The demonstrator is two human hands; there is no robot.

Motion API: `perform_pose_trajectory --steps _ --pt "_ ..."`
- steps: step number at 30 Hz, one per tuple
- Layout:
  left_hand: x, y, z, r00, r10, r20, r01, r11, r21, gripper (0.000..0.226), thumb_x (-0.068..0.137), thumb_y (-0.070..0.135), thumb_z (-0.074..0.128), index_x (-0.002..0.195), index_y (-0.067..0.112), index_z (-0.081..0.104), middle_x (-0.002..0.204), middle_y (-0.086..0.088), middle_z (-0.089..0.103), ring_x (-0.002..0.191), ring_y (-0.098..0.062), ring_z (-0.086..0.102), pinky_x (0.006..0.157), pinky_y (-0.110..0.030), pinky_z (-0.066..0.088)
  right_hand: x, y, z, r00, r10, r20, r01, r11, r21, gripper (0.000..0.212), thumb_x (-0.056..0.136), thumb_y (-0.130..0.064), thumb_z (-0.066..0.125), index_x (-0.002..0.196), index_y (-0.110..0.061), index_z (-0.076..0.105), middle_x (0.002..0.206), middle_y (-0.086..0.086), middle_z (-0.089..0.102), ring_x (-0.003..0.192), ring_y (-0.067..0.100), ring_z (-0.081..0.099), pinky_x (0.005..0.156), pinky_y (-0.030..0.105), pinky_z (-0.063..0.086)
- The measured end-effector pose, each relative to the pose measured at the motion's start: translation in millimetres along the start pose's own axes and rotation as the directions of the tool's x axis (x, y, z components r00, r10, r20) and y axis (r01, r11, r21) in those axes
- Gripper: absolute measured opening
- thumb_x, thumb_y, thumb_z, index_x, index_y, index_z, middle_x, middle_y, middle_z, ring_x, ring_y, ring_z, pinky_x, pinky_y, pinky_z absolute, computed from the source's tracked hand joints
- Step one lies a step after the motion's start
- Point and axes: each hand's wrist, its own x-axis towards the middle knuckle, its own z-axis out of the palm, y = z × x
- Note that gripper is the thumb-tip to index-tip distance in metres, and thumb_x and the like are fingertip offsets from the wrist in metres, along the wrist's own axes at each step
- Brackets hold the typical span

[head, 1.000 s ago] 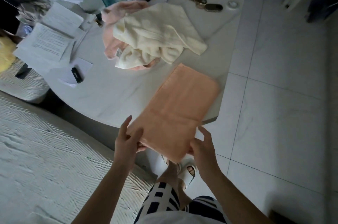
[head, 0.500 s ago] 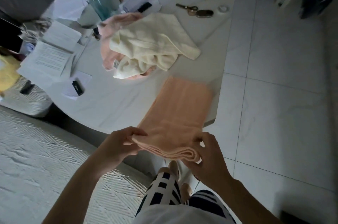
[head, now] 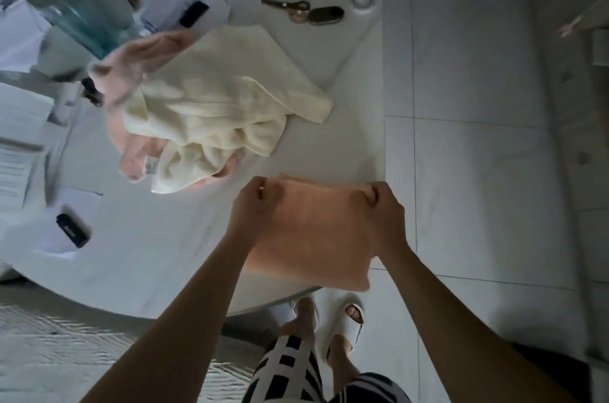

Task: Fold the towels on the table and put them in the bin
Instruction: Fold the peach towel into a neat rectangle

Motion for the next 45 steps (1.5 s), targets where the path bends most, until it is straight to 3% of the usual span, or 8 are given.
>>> perform_pose_trajectory --steps 4,13,21,27,30,34,40,45 --pt "13.7 -18.2 4.6 1.0 -0.001 0.03 -0.001 0.998 0.063 0.032 0.097 0.032 0.05 0.129 0.033 0.052 0.091 0.008 0.062 0.085 -0.018 0.061 0.065 -0.026 0.043 7.8 4.7 13.2 0.994 0.07 -0.085 -0.08 0.99 -0.114 0.024 0.09 -0.036 0.058 0.109 -0.021 0.055 0.106 0.004 0.057 0.078 0.018 0.057 0.067 0.029 0.044" --pt "6.9 -34.5 -2.7 0.958 0.262 0.114 -0.281 0.937 0.209 0.04 0.096 0.027 0.058 0.133 0.042 0.049 0.125 0.009 0.051 0.099 -0.013 0.058 0.081 -0.031 0.046 -22.7 2.0 8.6 0.98 -0.181 0.087 0.196 0.955 -0.221 0.059 0.088 -0.044 0.059 0.14 -0.047 0.032 0.151 0.001 0.035 0.126 0.027 0.05 0.093 0.048 0.052" --pt "40.1 -3.6 -11.3 0.841 0.44 0.315 -0.52 0.817 0.247 0.016 0.094 0.029 0.055 0.094 0.02 0.068 0.086 0.005 0.069 0.086 -0.021 0.059 0.077 -0.038 0.048 -3.3 -16.3 -8.0 0.961 -0.268 0.063 0.272 0.896 -0.351 0.003 0.092 -0.028 0.062 0.094 -0.026 0.063 0.09 -0.013 0.055 0.076 0.008 0.056 0.065 0.019 0.038" --pt "45.7 8.5 10.3 0.889 0.365 0.277 -0.453 0.789 0.415 0.019 0.1 0.029 0.049 0.096 0.018 0.066 0.094 -0.003 0.072 0.089 -0.029 0.062 0.079 -0.038 0.041 3.0 -12.0 4.2 0.996 -0.084 -0.034 0.069 0.945 -0.321 0.012 0.092 -0.028 0.062 0.096 -0.023 0.072 0.095 -0.005 0.062 0.082 0.015 0.061 0.071 0.025 0.04" --pt "46.5 13.8 17.3 0.906 0.367 0.213 -0.423 0.758 0.496 0.016 0.097 0.027 0.054 0.103 0.018 0.066 0.107 -0.004 0.065 0.101 -0.028 0.058 0.088 -0.039 0.037 3.6 -16.2 12.1 0.992 -0.013 -0.123 -0.024 0.955 -0.297 0.025 0.094 -0.023 0.055 0.116 -0.021 0.067 0.122 0.004 0.059 0.103 0.025 0.061 0.083 0.033 0.048" --pt "19.4 11.0 17.6 0.852 0.519 0.073 -0.504 0.774 0.384 0.039 0.094 0.013 0.056 0.133 0.016 0.056 0.149 -0.009 0.045 0.14 -0.029 0.038 0.114 -0.041 0.026 -26.6 -12.5 30.0 0.928 -0.365 -0.071 0.268 0.791 -0.55 0.052 0.098 -0.023 0.045 0.148 -0.009 0.042 0.157 0.015 0.036 0.147 0.036 0.029 0.118 0.054 0.027" --pt "-28.7 -40.5 35.1 0.728 0.571 0.379 -0.683 0.561 0.467 0.064 0.098 0.043 0.039 0.151 0.007 0.038 0.16 -0.015 0.029 0.149 -0.036 0.026 0.119 -0.056 0.026 -66.6 20.3 66.5 0.837 -0.451 0.31 0.529 0.519 -0.672 0.07 0.101 -0.046 0.038 0.155 -0.004 0.024 0.162 0.018 0.025 0.152 0.032 0.016 0.122 0.051 0.019" --pt "-14.2 -49.2 34.2 0.888 0.385 0.251 -0.459 0.75 0.476 0.063 0.104 0.043 0.022 0.16 0.024 0.001 0.168 -0.002 -0.008 0.155 -0.023 -0.01 0.124 -0.048 0.005 -53.5 29.8 48.4 0.959 -0.245 0.144 0.275 0.675 -0.685 0.071 0.1 -0.044 0.027 0.157 -0.004 0.012 0.164 0.015 0.007 0.152 0.033 0.008 0.122 0.055 0.009"
